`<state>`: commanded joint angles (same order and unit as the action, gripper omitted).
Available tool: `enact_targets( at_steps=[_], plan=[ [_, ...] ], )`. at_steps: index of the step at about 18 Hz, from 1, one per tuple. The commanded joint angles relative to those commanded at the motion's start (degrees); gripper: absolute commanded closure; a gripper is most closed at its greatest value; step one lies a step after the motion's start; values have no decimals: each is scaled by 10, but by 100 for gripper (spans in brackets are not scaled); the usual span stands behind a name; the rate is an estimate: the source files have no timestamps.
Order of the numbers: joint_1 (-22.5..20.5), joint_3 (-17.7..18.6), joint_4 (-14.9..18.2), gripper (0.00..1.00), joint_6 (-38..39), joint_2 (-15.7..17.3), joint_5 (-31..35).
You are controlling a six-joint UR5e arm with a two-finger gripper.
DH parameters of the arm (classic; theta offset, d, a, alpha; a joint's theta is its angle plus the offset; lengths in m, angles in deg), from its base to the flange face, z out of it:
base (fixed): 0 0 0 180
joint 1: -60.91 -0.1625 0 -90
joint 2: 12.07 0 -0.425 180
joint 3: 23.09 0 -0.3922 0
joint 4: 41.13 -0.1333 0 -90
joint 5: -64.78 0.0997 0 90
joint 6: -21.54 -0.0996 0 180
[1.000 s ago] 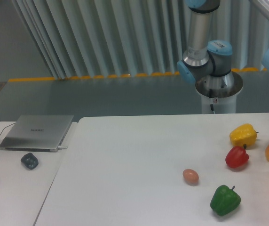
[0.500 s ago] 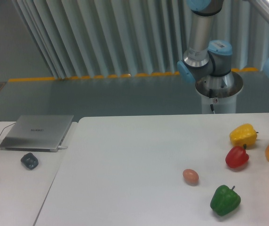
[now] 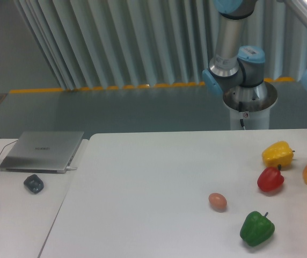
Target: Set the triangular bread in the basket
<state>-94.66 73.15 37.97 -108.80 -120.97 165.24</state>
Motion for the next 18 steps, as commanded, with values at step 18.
enact_targets(
  at_steps=[18],
  plan=[
    [-3, 1, -6, 31, 1, -8, -11]
  ],
)
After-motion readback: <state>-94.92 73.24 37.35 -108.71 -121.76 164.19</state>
